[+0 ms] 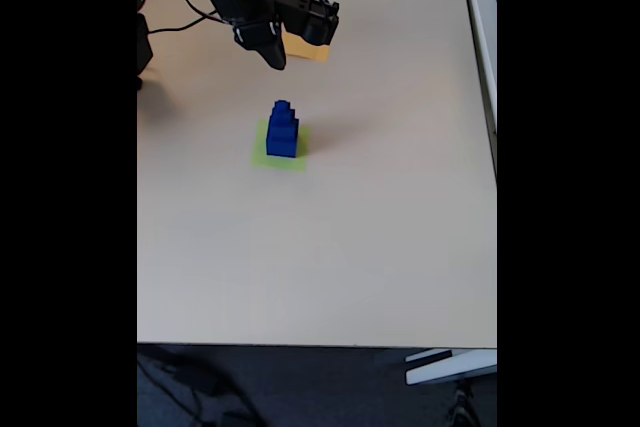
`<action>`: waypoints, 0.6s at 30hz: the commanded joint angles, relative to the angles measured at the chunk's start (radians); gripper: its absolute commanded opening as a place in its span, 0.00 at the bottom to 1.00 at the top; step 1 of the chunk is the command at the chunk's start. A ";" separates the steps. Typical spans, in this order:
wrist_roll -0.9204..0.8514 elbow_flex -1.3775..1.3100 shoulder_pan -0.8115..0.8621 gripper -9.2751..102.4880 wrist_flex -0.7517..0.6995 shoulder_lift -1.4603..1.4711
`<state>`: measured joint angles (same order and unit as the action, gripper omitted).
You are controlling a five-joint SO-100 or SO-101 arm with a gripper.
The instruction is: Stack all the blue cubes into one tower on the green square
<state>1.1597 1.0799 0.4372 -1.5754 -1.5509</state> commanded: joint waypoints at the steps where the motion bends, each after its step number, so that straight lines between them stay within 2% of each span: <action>1: 0.006 -0.003 -0.003 0.08 0.014 -0.066; 18: -0.094 -0.049 -0.095 0.08 0.028 -0.130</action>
<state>1.0922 1.0845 0.3605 -1.5524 -1.5907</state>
